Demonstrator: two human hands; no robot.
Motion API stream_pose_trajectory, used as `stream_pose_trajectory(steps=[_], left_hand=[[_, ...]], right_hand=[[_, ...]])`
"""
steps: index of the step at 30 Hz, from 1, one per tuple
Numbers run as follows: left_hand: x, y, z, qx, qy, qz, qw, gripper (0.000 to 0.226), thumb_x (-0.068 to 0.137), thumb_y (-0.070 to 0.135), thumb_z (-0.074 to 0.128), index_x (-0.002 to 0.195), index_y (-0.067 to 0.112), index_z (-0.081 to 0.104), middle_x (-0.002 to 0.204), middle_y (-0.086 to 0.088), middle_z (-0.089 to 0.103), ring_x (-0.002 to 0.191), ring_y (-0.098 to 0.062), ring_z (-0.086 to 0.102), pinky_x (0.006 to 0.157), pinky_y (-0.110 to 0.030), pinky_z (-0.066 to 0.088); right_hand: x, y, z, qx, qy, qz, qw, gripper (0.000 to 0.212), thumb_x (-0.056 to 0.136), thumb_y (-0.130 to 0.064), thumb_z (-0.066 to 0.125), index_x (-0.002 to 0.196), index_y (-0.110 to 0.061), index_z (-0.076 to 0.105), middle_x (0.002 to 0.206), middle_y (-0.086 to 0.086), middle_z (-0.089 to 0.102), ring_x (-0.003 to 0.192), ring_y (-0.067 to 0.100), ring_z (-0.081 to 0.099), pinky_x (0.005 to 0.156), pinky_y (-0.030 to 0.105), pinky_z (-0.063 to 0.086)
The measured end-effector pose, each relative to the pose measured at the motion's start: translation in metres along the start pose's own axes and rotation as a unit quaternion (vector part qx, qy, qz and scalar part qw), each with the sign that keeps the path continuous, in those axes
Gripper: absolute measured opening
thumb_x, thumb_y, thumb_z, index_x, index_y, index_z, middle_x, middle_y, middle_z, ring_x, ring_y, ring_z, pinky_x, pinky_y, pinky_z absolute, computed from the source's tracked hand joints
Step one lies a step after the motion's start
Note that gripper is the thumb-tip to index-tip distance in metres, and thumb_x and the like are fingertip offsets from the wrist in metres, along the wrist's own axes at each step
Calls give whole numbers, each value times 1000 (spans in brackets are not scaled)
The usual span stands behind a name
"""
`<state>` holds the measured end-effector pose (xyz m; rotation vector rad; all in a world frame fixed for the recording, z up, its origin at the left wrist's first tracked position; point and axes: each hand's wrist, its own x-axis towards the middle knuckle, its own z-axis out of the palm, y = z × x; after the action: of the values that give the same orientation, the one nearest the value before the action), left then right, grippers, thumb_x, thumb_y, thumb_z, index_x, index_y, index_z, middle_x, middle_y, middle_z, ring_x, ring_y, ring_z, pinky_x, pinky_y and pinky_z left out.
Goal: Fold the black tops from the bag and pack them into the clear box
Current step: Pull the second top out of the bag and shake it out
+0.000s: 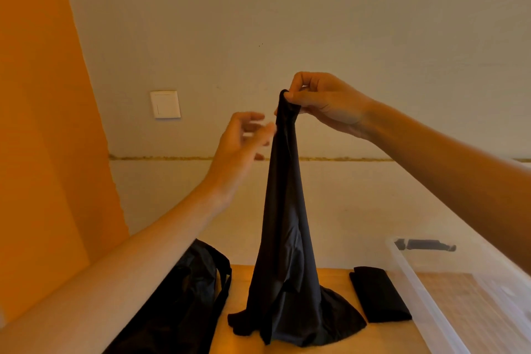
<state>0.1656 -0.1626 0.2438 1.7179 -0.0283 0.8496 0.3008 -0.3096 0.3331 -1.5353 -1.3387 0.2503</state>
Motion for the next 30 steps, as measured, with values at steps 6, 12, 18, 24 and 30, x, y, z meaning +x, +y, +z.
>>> stream_pose_trajectory(steps=[6,12,18,24,30], left_hand=[[-52,-40,28,159,-37,2,987,99,69,49,91,144,29,29,135,13,47,113,0,56,89,-13,52],[-73,-89,34,442,-52,143,884,136,82,32,85,150,49,-31,162,7,7,126,-19,56,90,-30,60],[-57,-103,12,340,77,193,917,26,96,-1,63,114,17,62,107,5,62,81,-5,63,73,-10,52],[-31,-74,-20,173,198,115,958,13,97,7,65,100,18,70,94,17,69,90,6,66,82,-7,47],[-6,-59,-52,170,222,106,954,9,104,9,53,105,12,62,94,12,62,87,8,60,78,-8,45]], right_hand=[[7,-4,6,-142,127,-13,982,9,101,-19,63,98,-10,61,91,7,77,86,16,75,81,29,61],[10,-7,2,-144,229,-36,962,7,101,-17,62,95,-16,59,94,5,74,87,14,75,70,29,62],[1,-8,-18,-153,270,-16,951,10,103,-20,60,103,-11,57,95,6,71,81,11,74,64,28,62],[-13,2,-39,-122,291,25,949,10,103,-23,60,98,-15,58,99,7,68,89,18,72,70,33,64],[-24,12,-48,-121,285,43,950,10,104,-24,56,104,-15,57,104,9,69,97,23,70,77,38,64]])
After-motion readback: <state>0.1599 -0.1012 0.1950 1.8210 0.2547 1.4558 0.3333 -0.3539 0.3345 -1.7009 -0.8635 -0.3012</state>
